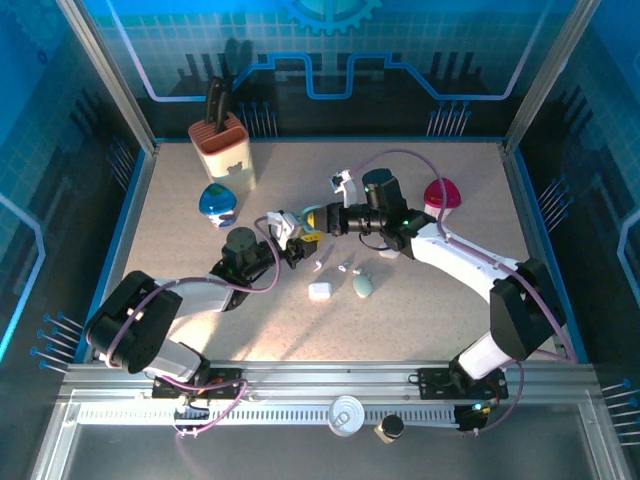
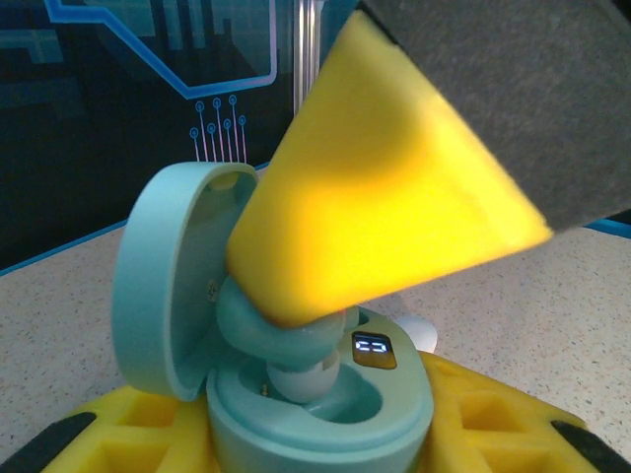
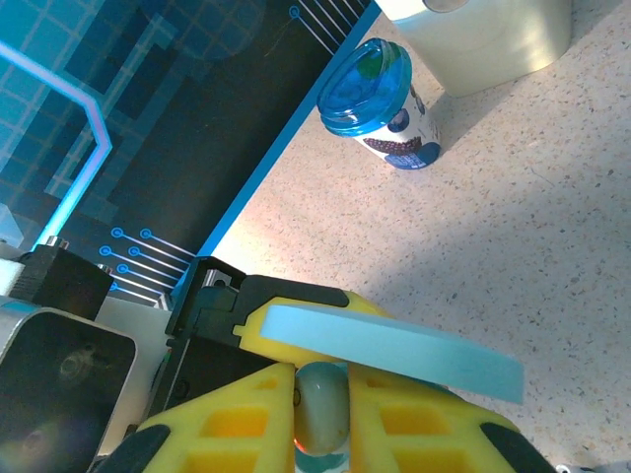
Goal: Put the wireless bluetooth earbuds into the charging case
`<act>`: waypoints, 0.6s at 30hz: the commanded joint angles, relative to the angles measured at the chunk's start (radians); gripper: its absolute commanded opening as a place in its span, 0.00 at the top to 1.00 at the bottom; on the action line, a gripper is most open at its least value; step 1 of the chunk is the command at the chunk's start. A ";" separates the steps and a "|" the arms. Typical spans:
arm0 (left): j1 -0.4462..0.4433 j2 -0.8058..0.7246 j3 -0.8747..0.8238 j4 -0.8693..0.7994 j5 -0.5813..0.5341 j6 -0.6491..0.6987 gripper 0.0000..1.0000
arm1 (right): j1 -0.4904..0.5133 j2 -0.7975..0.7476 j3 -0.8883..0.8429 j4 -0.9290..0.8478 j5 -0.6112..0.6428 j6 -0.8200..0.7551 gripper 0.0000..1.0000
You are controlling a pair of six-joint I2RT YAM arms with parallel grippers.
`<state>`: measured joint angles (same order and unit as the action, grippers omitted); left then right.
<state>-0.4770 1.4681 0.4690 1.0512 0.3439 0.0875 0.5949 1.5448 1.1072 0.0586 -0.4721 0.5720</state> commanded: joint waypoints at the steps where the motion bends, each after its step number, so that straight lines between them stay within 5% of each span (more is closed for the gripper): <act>1: -0.005 -0.005 0.061 0.109 0.003 0.014 0.72 | 0.024 -0.025 -0.007 -0.059 0.000 -0.015 0.85; 18: -0.005 0.013 0.045 0.102 0.012 0.038 0.72 | 0.011 -0.082 -0.005 -0.006 0.034 0.000 0.85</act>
<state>-0.4782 1.4693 0.4911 1.1091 0.3447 0.1066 0.5953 1.4677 1.0954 0.0662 -0.4282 0.5793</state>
